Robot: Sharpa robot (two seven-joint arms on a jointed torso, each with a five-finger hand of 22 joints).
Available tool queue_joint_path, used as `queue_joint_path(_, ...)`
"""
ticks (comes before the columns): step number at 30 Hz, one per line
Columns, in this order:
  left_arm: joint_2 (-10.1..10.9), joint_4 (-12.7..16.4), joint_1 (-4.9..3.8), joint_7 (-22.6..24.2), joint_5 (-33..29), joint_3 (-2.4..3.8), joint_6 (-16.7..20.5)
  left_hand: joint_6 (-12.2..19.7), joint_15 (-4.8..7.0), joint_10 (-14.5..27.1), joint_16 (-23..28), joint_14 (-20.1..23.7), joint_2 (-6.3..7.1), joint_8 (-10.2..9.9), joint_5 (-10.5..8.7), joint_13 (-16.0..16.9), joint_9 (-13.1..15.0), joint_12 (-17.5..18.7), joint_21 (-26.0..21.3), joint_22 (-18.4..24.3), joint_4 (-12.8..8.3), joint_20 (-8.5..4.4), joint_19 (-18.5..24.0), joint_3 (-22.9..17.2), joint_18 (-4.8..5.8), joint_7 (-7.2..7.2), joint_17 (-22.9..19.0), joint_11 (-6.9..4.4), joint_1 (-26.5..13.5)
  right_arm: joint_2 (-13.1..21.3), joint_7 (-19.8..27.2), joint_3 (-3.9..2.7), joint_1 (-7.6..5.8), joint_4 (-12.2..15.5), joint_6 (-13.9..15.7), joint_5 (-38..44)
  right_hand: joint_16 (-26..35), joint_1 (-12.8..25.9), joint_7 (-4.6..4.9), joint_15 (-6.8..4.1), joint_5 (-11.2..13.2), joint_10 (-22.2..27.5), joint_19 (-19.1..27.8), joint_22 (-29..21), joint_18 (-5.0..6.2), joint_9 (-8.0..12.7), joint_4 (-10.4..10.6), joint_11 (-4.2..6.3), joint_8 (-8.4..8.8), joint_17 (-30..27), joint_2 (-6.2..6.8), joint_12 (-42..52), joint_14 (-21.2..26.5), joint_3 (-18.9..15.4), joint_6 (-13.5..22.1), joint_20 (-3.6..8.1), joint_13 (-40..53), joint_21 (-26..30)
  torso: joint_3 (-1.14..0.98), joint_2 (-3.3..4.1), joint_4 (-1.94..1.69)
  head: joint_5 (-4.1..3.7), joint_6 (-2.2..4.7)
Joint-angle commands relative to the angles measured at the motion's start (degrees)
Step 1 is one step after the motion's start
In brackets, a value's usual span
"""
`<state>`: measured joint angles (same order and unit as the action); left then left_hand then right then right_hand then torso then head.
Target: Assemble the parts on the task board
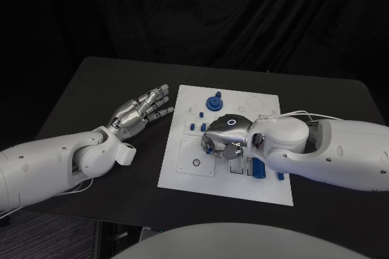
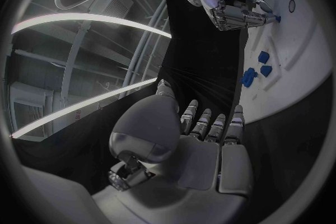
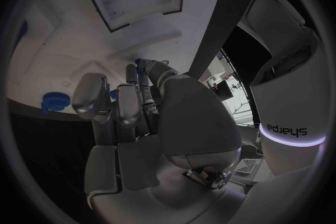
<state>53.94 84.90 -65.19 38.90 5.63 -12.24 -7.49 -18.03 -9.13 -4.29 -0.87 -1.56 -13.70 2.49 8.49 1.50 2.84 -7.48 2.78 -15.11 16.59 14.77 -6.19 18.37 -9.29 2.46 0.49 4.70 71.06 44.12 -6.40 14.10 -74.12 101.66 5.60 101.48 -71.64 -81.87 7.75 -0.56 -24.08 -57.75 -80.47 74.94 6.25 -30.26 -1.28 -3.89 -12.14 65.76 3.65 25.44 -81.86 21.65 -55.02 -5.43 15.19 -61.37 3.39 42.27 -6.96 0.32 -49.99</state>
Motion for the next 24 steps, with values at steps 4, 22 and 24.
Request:
queue_joint_path(4, -0.1, 0.1, 0.12, 4.2, -0.3, 0.05, -0.8, 0.4, -0.31, 0.2, 0.0, 0.0, 0.00, -0.3, 0.34, 0.0, -0.1, 0.2, 0.2, -0.1, 0.0, 0.28, -0.1, -0.3, -0.61, -0.05, 0.0, 0.43, 0.7, 0.1, -0.4, 0.06, 0.13, 0.2, -1.5, 0.5, 0.4, -0.1, 0.09, 0.02, -0.3, -0.2, 0.2, 7.8, -0.74, 0.0, -0.1, -0.09, -0.02, -0.2, 0.42, 0.1, 0.0, 0.3, 0.1, 0.11, 0.1, 0.5, -0.02, 0.01, 0.03, 0.13, -0.01)
queue_joint_path(22, -0.2, -0.2, 0.18, 3.9, -0.3, 0.05, -0.8, 0.4, -0.45, 0.3, 0.0, 0.0, 0.03, -0.2, 1.36, 0.0, 0.0, 0.4, 0.3, 0.0, -0.1, 0.45, -0.1, -0.5, -0.61, -0.10, 0.0, 0.45, 1.6, 0.0, 0.4, 0.06, 0.45, -0.3, -0.9, 0.5, 7.2, 3.2, -3.92, 2.66, 13.4, 17.3, 6.1, 4.6, 1.26, 9.4, 3.2, -3.99, 8.48, -9.2, 1.81, -7.1, 6.3, -3.0, 19.1, -2.44, -2.7, 13.1, -0.01, -0.04, 0.02, 0.33, -0.01)
queue_joint_path(24, -0.2, -0.2, 0.18, 3.8, -0.3, 0.05, -0.7, 0.4, -0.46, 0.3, 0.0, 0.0, 0.04, -0.2, 1.44, 0.0, 0.0, 0.4, 0.3, 0.0, -0.1, 0.46, -0.1, -0.5, -0.61, -0.12, 0.0, 0.45, 1.7, 0.2, 0.5, 0.06, 0.47, -0.3, -0.1, 0.5, 7.2, 3.2, -4.10, 2.64, 13.7, 18.3, 6.3, 4.5, 1.31, 10.2, 3.3, -4.12, 8.51, -9.4, 1.73, -7.0, 6.5, -3.6, 20.0, -2.48, -2.6, 13.5, 0.00, -0.05, 0.03, 0.37, -0.01)
